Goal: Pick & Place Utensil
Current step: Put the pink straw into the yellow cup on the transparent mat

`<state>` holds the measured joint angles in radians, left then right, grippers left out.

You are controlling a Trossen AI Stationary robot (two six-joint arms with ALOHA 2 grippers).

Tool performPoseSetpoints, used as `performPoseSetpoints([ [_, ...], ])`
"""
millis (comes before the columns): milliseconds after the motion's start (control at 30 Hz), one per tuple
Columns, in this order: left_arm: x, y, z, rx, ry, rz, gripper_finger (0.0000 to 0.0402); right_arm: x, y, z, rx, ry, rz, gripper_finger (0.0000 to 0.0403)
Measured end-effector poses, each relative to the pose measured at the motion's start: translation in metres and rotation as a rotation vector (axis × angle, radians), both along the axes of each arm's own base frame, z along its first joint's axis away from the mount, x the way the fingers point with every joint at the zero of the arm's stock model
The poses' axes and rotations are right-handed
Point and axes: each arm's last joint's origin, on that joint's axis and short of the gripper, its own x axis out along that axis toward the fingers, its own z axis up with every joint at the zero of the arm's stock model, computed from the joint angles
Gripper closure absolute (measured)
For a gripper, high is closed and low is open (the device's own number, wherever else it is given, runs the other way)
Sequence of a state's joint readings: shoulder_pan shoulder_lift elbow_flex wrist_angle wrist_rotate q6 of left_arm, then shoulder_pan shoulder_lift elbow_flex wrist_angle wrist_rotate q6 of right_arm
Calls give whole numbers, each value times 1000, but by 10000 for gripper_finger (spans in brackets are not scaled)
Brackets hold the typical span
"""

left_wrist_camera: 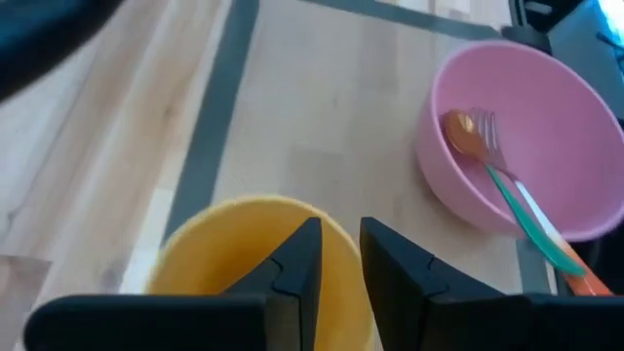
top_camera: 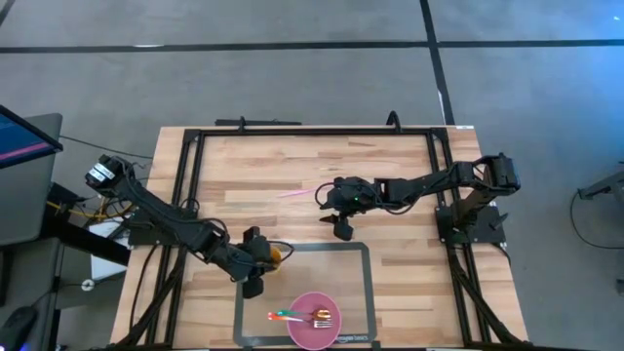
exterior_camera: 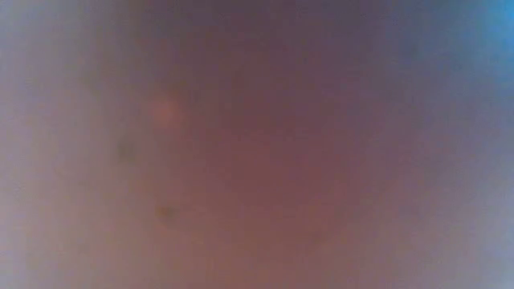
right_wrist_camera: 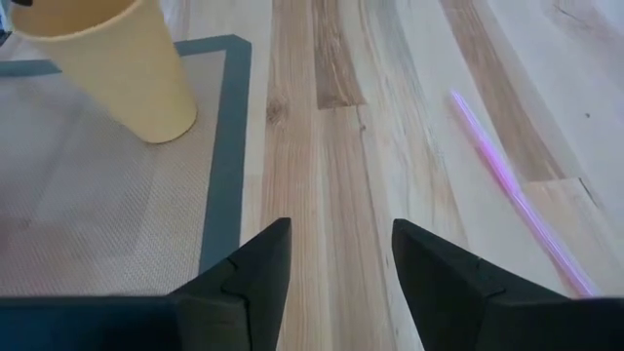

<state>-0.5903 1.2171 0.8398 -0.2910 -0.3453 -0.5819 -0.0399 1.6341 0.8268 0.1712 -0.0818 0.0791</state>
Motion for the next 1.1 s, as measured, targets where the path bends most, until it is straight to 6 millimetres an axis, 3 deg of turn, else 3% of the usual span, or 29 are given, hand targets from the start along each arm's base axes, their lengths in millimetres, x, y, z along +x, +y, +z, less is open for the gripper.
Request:
performPoseSetpoints([
  [300,11,20,2,127,-44,73,327,6,-7,7,-16,-105,-17,230],
  [633,25,46,7,315,-104,149,327,4,-21,4,-50,-75,-105,230],
  [1100,37,101,7,363,-73,400,328,0,-44,3,-74,-49,-208,230],
])
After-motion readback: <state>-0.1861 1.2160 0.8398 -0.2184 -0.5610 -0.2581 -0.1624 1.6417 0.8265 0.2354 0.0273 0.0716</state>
